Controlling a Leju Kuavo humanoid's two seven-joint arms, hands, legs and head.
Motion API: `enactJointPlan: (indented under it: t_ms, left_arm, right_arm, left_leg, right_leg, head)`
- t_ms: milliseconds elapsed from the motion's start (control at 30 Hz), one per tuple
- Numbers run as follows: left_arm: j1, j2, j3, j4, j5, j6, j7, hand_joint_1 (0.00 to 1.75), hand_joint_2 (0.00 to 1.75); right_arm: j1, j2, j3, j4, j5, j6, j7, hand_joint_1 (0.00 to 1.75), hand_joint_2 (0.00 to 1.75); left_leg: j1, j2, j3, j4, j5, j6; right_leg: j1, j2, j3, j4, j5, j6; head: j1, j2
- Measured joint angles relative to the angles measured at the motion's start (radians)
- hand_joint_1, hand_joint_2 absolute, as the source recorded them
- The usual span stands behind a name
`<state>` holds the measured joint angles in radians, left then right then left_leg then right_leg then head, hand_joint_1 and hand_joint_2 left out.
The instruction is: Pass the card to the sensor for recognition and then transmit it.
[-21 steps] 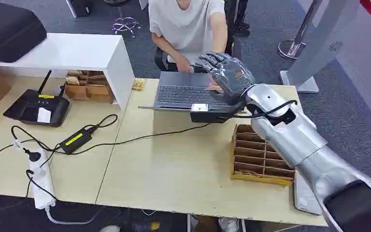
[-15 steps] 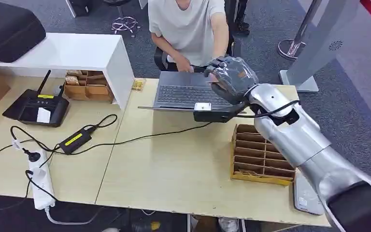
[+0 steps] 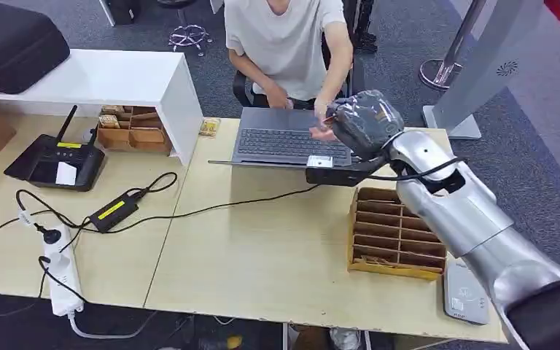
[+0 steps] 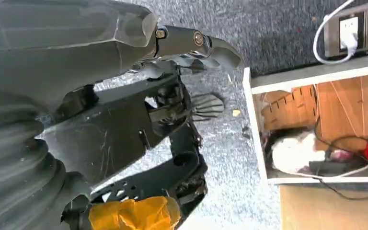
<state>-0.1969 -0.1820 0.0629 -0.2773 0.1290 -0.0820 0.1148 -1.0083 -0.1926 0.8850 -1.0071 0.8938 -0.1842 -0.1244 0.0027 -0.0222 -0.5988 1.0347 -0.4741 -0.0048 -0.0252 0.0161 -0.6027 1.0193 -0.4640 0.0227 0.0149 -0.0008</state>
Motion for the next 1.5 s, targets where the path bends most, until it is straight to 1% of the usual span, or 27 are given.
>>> enactJointPlan:
  t_ms: [100, 300, 467, 633, 767, 967, 1067, 1267, 1333, 1500]
  left_arm:
    - [-0.001, -0.001, 0.0, 0.0, 0.008, 0.011, 0.002, 0.0, 1.75]
    - [-0.017, -0.001, 0.0, 0.0, 0.03, 0.037, 0.04, 0.0, 1.75]
    - [-0.025, 0.001, 0.0, 0.0, 0.042, 0.046, 0.054, 0.0, 1.75]
    - [-0.031, 0.008, 0.003, 0.0, 0.05, 0.043, 0.069, 0.0, 1.75]
    - [-0.033, 0.015, 0.007, 0.0, 0.053, 0.043, 0.07, 0.0, 1.75]
    - [-0.034, 0.019, 0.008, 0.0, 0.056, 0.039, 0.072, 0.0, 1.75]
    - [-0.034, 0.023, 0.009, 0.0, 0.063, 0.029, 0.073, 0.0, 1.75]
    - [-0.032, 0.044, 0.015, 0.0, 0.068, 0.001, 0.074, 0.0, 1.75]
    - [-0.032, 0.048, 0.017, 0.0, 0.068, 0.001, 0.076, 0.0, 1.75]
    - [-0.032, 0.053, 0.018, 0.0, 0.071, 0.0, 0.081, 0.0, 1.75]
  right_arm:
    - [0.003, 0.0, -0.004, -0.001, 0.0, 0.002, -0.002, 1.75, 1.75]
    - [0.004, 0.0, -0.005, -0.001, 0.006, -0.005, -0.012, 1.75, 1.75]
    - [0.004, -0.002, -0.006, 0.001, 0.018, -0.018, -0.015, 1.75, 1.75]
    - [0.0, -0.035, -0.015, 0.002, 0.042, -0.061, -0.02, 1.75, 1.75]
    - [-0.003, -0.059, -0.017, 0.003, 0.048, -0.064, -0.024, 1.75, 1.75]
    - [-0.003, -0.075, -0.017, 0.003, 0.061, -0.076, -0.018, 1.75, 1.75]
    - [-0.002, -0.099, -0.024, 0.003, 0.079, -0.114, -0.015, 1.75, 1.75]
    - [0.023, -0.186, -0.067, 0.019, 0.106, -0.202, -0.021, 1.75, 1.75]
    - [0.031, -0.205, -0.076, 0.027, 0.11, -0.208, -0.024, 1.75, 1.75]
    - [0.043, -0.229, -0.092, 0.04, 0.125, -0.214, -0.015, 1.75, 1.75]
  left_leg:
    - [0.0, 0.0, 0.0, 0.0, 0.0, 0.0]
    - [0.0, 0.0, 0.0, 0.0, 0.0, 0.0]
    - [0.0, 0.0, 0.0, 0.0, 0.0, 0.0]
    - [0.0, -0.001, 0.0, 0.0, 0.0, 0.0]
    - [0.0, 0.0, 0.0, 0.0, 0.0, 0.0]
    - [0.0, 0.0, 0.0, 0.0, 0.0, 0.0]
    - [0.0, -0.001, 0.0, 0.001, 0.0, 0.0]
    - [0.0, -0.002, -0.001, 0.001, 0.0, 0.0]
    - [0.0, -0.002, -0.001, 0.001, 0.0, 0.0]
    - [0.0, -0.002, 0.0, 0.001, 0.0, 0.0]
  right_leg:
    - [0.0, 0.0, 0.0, 0.0, 0.0, 0.0]
    - [0.0, 0.0, 0.0, 0.0, 0.0, 0.0]
    - [0.0, 0.0, 0.0, 0.0, 0.0, 0.0]
    - [0.0, -0.001, 0.0, 0.0, 0.0, 0.0]
    - [0.0, 0.0, 0.0, 0.0, 0.0, 0.0]
    - [0.0, 0.0, 0.0, 0.0, 0.001, -0.001]
    - [0.001, -0.001, 0.0, 0.0, 0.0, -0.001]
    - [0.0, -0.002, 0.001, -0.001, 0.001, -0.001]
    - [0.0, -0.002, 0.001, -0.001, 0.001, 0.0]
    - [0.0, -0.003, 0.0, -0.001, 0.001, -0.001]
  head:
    - [0.0, 0.0]
    - [0.0, 0.0]
    - [0.0, 0.0]
    - [0.0, 0.0]
    - [0.0, 0.0]
    - [0.0, 0.0]
    - [0.0, 0.0]
    - [0.0, 0.0]
    - [0.0, 0.0]
    - [0.0, 0.0]
